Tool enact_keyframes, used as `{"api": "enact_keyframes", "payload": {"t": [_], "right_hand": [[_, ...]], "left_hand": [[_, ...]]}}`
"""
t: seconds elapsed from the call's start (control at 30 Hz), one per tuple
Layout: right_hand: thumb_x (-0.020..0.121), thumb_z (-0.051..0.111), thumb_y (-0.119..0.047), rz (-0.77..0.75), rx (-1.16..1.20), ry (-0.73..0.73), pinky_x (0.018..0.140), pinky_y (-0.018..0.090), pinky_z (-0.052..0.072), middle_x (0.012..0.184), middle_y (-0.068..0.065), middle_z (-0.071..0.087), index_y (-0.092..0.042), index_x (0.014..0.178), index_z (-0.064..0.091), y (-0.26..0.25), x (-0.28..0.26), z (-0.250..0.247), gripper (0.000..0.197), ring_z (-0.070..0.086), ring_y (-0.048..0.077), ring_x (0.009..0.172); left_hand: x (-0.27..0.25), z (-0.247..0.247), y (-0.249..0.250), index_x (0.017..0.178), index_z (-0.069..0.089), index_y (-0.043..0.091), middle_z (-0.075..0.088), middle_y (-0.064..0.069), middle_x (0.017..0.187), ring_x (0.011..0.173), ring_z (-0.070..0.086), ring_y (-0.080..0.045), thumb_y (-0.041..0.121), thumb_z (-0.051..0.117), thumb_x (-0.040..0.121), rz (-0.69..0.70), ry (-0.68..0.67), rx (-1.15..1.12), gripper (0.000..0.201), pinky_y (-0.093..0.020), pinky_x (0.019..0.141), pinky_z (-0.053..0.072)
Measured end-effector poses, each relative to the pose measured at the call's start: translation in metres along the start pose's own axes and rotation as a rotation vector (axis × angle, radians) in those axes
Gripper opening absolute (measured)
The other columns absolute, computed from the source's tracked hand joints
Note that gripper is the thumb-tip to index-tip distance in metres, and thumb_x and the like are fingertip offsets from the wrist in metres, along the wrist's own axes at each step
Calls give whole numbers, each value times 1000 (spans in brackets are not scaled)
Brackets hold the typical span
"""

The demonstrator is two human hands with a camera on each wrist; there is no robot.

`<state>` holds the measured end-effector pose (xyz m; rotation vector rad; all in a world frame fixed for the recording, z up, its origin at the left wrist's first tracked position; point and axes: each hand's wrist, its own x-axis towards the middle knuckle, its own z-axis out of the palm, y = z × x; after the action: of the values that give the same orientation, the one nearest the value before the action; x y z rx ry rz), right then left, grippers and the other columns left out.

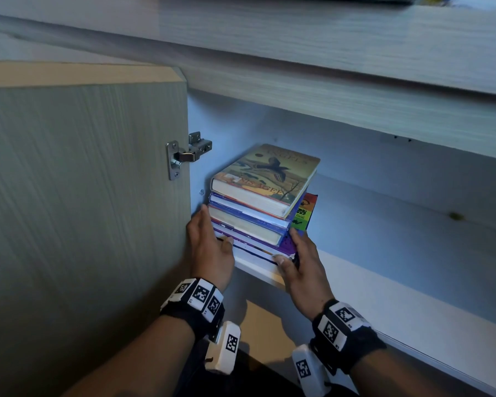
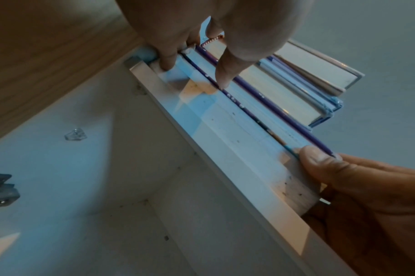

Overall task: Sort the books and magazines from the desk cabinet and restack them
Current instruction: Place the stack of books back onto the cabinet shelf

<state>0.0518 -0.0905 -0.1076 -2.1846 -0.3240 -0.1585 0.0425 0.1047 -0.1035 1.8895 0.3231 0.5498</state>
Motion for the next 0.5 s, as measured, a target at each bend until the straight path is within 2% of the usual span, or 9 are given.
{"api": "enact_keyframes", "payload": {"t": [0.23, 0.3, 0.33, 0.37, 0.43, 0.5], "right_hand": [[103, 54, -37, -28, -16, -5, 125, 44, 26, 167, 5, 23, -29, 160, 26, 0, -4, 0, 64, 21, 19, 156], [102, 57, -35, -32, -22, 0, 125, 40, 26, 167, 4, 24, -29, 159, 27, 1, -4, 0, 65, 22, 18, 155], [101, 59, -33, -32, -23, -3, 124, 34, 28, 166, 2, 24, -30, 159, 28, 1, -5, 0, 65, 25, 14, 153], [100, 63, -31, -31, -21, -8, 119, 24, 31, 165, -2, 23, -30, 158, 29, 2, -5, -1, 68, 31, 7, 148], [95, 70, -26, -28, -28, -42, 102, 3, 34, 157, -13, 21, -32, 158, 28, 3, -4, -1, 76, 45, -10, 122], [93, 72, -21, -16, -81, -71, 96, 2, 34, 158, -12, 16, -34, 158, 24, 5, -3, 2, 82, 50, -8, 104]], "left_hand": [[2, 5, -3, 161, 5, 29, 9, 12, 161, 144, 31, -13, 2, 61, 95, 7, 17, 4, 91, -21, 110, 26], [3, 4, -5, 161, 5, 29, 9, 12, 160, 145, 30, -15, 2, 62, 94, 9, 15, 6, 92, -23, 110, 27], [3, 3, -5, 161, 4, 30, 10, 12, 160, 145, 30, -15, 2, 63, 94, 7, 12, 2, 93, -24, 110, 28], [3, 3, -5, 161, 4, 30, 10, 11, 160, 144, 31, -14, 2, 63, 93, 11, 11, 2, 94, -24, 110, 28], [2, 3, -7, 161, 2, 30, 9, 13, 159, 143, 31, -12, 0, 65, 92, 29, 6, 16, 97, -23, 111, 28], [0, 3, -12, 160, -1, 32, 6, 18, 158, 143, 30, -11, -1, 65, 91, 52, -7, 39, 101, -24, 113, 29]]}}
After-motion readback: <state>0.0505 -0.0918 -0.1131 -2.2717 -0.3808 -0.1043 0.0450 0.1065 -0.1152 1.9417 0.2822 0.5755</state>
